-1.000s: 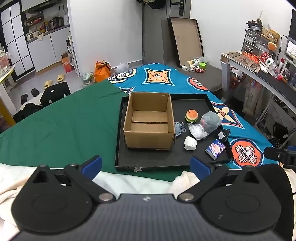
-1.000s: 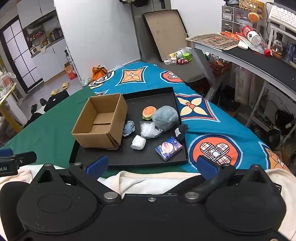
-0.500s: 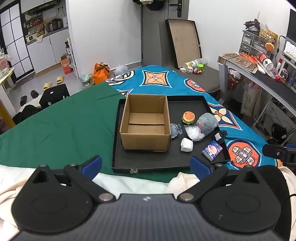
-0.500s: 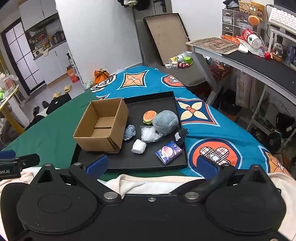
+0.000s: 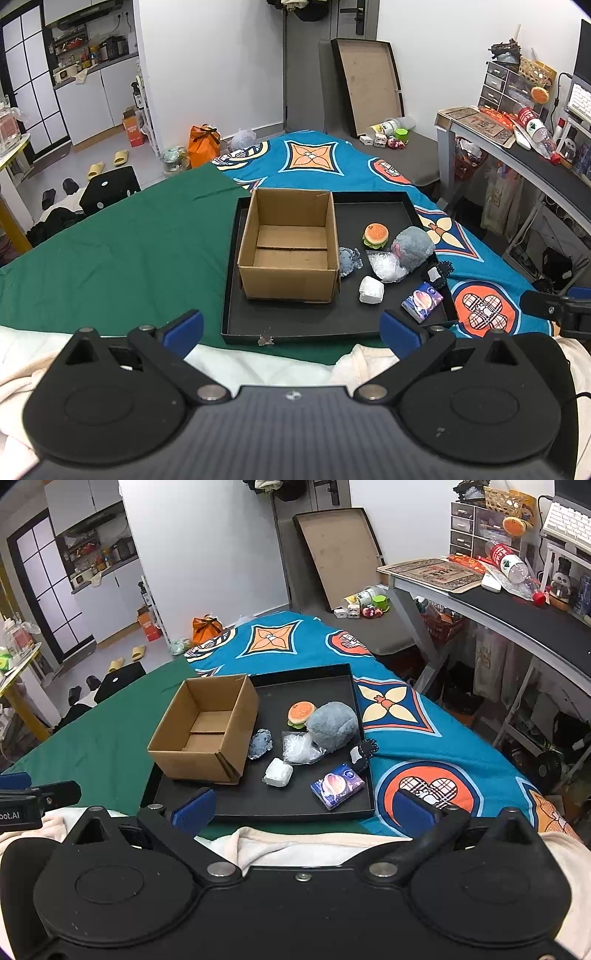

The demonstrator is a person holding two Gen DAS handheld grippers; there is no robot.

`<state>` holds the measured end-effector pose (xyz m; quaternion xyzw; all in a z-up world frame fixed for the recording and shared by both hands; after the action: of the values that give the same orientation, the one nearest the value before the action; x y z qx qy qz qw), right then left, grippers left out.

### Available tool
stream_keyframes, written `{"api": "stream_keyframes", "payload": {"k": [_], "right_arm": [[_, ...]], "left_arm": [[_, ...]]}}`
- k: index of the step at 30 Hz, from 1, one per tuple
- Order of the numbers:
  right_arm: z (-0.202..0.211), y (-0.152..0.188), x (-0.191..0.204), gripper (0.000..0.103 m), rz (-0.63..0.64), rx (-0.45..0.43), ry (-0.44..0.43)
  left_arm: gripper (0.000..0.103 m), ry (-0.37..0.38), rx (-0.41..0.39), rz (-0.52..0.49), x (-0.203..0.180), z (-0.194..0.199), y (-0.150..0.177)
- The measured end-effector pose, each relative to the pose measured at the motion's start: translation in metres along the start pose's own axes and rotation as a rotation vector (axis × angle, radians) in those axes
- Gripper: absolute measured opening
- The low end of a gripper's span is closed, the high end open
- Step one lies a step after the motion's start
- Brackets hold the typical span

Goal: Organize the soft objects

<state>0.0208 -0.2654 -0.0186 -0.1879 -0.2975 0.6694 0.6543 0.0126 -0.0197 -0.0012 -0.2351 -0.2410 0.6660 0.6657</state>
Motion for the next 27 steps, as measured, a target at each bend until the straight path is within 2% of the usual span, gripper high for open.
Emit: {"api": "stream_keyframes", "payload": {"k": [27], "right_arm": [[-0.0013,0.0002,-0.0027,0.103,-0.014,-0.002,-0.009]], "left_arm": [[0.101,-0.008,-0.004,-0.002,0.0052,-0.0033,0.0029]]}}
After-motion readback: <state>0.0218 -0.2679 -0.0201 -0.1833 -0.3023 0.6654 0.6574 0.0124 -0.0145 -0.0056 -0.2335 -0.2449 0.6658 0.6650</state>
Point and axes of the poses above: each gripper's, at about its wrist camera, not at the fingertips, and z roughly against the way its jaws point, x to its left, y to its underside, the point moved 2 cm from there along -z, roughly the way its jaws point, and after that the axes turned 2 degrees about x, right-handed, at the moved point
